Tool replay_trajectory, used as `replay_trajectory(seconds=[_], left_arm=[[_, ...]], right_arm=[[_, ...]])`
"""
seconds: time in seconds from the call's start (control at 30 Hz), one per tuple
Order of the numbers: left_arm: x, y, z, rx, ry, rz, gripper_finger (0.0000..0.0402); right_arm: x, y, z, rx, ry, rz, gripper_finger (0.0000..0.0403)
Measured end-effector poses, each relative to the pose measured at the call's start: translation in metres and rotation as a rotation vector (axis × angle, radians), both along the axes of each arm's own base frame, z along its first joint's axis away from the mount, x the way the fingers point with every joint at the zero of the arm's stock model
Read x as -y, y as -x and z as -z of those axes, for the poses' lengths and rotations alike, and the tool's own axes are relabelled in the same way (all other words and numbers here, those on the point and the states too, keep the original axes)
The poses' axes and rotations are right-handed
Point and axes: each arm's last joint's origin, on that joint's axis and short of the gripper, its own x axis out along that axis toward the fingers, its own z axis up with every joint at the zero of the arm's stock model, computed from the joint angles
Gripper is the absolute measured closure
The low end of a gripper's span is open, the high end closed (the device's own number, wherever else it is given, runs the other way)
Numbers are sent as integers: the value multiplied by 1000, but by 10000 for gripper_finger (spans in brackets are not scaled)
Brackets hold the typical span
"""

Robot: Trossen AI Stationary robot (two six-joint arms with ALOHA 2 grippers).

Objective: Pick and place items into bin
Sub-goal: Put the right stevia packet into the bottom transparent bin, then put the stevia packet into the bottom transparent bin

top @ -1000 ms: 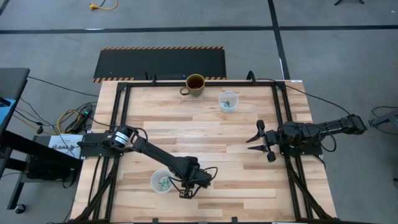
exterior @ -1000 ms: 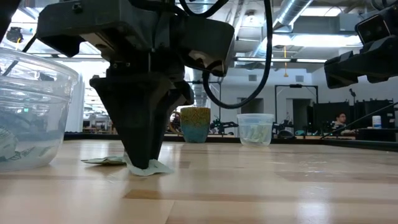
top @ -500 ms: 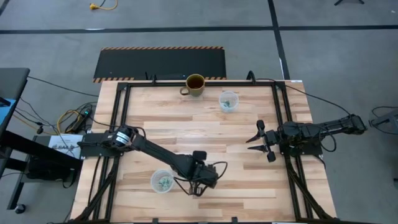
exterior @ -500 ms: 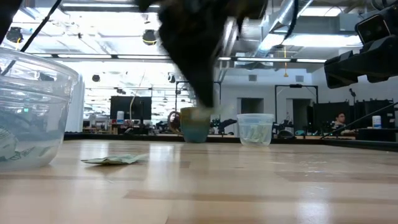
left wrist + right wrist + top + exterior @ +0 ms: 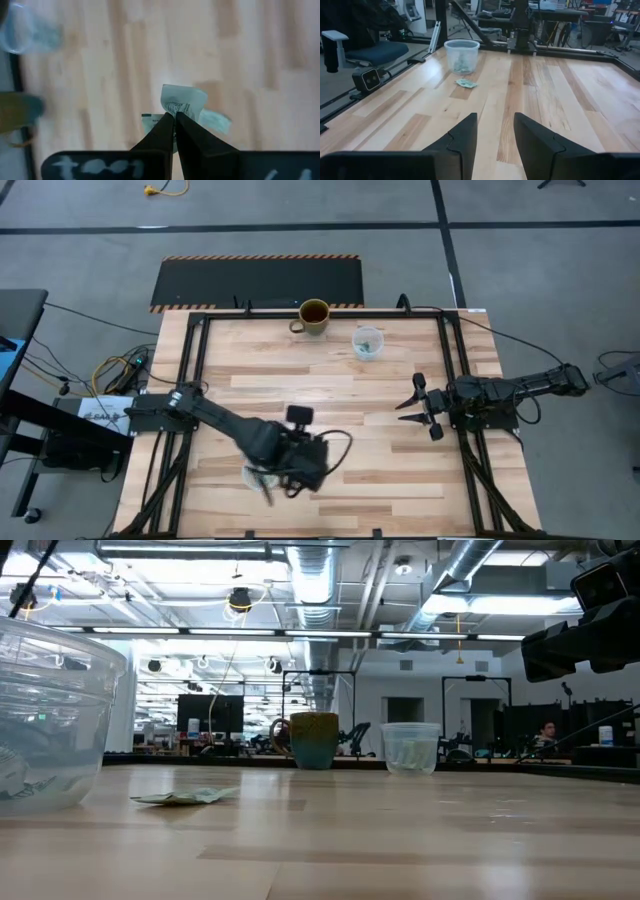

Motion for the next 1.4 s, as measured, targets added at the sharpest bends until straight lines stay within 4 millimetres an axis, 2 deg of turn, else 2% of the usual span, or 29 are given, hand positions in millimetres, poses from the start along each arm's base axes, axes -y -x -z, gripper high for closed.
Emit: replay_trajectory(seconds=[0.1,0.3,0.43,0.6,0.67,0.8,1.1,1.4], left_arm=[[6,23,-12,2,25,-9,401],[10,70,-9,7,33,-45,401],[8,99,18,-2,93,-37,401],[12,121,56,14,361,40,401],[12,127,70,13,406,30,401],[10,135,85,-25,403,-35,401],[9,136,89,-23,394,-69,397],[8,134,89,-17,400,-98,310]], right_arm=[[0,0,0,3,-1,0,280],[0,0,0,1,0,1,280],[0,0,0,1,0,0,280],[0,0,0,1,0,1,280],[0,0,0,1,0,1,280],[0,0,0,1,0,1,280],[0,0,0,0,0,0,280],[0,0,0,0,0,0,280]])
